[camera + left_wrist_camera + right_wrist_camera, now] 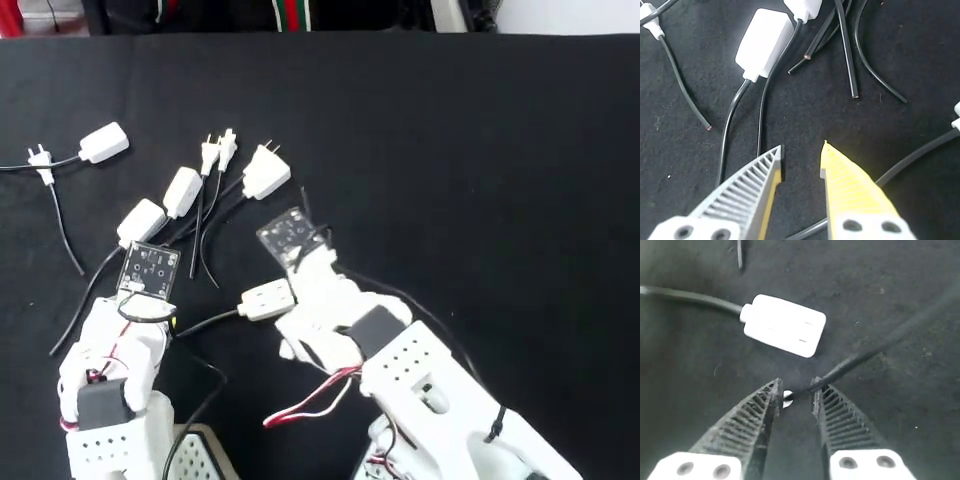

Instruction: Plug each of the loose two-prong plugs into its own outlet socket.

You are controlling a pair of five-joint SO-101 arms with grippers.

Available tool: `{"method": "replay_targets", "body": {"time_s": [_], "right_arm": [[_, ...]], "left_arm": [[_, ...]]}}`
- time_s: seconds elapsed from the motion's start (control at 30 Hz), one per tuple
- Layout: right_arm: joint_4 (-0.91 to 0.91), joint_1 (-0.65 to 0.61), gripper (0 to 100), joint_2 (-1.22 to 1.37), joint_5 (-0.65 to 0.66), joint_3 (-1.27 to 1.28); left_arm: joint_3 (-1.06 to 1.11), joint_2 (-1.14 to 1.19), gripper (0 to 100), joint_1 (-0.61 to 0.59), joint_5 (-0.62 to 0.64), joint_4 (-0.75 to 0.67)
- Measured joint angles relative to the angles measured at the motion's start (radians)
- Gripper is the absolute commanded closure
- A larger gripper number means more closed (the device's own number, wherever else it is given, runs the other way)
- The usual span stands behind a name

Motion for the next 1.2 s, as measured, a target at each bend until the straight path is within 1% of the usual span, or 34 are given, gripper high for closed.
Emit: {"method": "replay_targets", "body": {"time_s": [0.13,0.2,0.3,0.47,0.6,0.63,0.73,0.8,0.87,1.03,1.1,1.2], "right_arm": [[0.023,-0.041,91.3,0.115,0.009,-0.064],[0.018,-0.048,93.8,0.207,0.009,-0.104],[0.028,-0.049,94.3,0.364,0.009,-0.196],[0.118,-0.049,94.2,0.568,-0.009,-0.364],[0.172,-0.049,94.0,0.672,-0.011,-0.439],[0.181,-0.049,92.7,0.698,-0.011,-0.451],[0.193,-0.049,83.7,0.756,-0.011,-0.477],[0.203,-0.051,81.9,0.787,-0.032,-0.477],[0.215,-0.066,83.3,0.809,-0.061,-0.477],[0.244,-0.149,90.0,0.858,-0.089,-0.477],[0.244,-0.150,92.0,0.865,-0.091,-0.479],[0.245,-0.123,92.2,0.873,-0.091,-0.494]], "left_arm": [[0.000,0.000,87,0.000,0.000,0.000],[0.003,0.000,87,0.000,0.000,0.000],[0.003,0.000,87,0.000,0.000,-0.003],[0.009,0.000,87,0.000,0.000,-0.009],[0.034,0.000,87,0.000,0.000,-0.048],[0.034,0.000,87,0.000,0.000,-0.049],[0.034,0.000,87,0.000,0.000,-0.052],[0.037,0.000,87,0.000,0.000,-0.052],[0.037,0.000,87,0.000,0.000,-0.057],[0.037,0.000,87,0.000,0.000,-0.058],[0.037,0.002,87,0.000,0.000,-0.058],[0.037,0.002,87,0.000,0.000,-0.058]]}}
